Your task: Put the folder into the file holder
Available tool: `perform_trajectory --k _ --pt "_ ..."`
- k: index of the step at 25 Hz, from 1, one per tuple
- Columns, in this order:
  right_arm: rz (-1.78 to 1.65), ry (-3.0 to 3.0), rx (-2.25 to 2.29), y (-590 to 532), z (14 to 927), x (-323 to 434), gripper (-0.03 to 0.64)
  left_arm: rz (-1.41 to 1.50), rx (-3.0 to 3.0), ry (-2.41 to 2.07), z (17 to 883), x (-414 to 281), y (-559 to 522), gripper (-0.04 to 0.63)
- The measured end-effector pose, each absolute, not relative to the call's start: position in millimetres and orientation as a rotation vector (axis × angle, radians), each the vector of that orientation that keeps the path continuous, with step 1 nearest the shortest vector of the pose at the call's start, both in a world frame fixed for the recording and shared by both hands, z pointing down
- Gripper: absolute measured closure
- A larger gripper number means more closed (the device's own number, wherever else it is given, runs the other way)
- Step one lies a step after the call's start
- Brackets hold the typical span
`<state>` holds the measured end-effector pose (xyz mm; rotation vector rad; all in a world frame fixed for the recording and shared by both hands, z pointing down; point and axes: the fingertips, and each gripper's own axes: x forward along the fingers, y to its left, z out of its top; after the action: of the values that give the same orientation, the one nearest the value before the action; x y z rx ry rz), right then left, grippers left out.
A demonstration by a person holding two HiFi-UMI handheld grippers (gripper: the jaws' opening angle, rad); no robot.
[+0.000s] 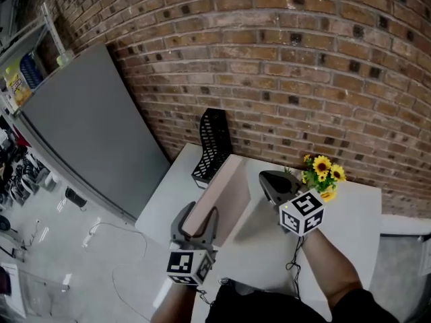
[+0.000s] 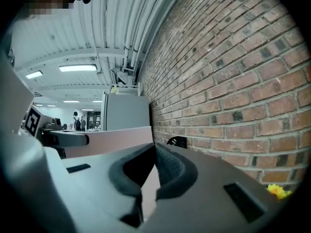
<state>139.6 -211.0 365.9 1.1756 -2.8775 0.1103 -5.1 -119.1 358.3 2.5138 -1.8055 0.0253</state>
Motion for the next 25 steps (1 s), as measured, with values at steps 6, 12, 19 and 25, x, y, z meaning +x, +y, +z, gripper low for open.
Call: perform_trajectory --k 6,12,19,25 --pt "0.153 -2.918 1.15 -208 363 131 0.614 -0.033 2.473 -1.953 330 -40 -124 0.365" --pt "0.189 -2.905 1.155 -217 372 127 0.614 -0.062 2.417 -2.031 310 -72 -140 0.365" --pt "0.206 -2.86 1.224 -245 380 118 0.614 -0.114 2.424 -2.074 293 -109 -183 0.365" --pt "0.213 -2.827 1.3 -270 378 98 0.614 -0.135 2.462 -2.036 282 -133 -227 0.367"
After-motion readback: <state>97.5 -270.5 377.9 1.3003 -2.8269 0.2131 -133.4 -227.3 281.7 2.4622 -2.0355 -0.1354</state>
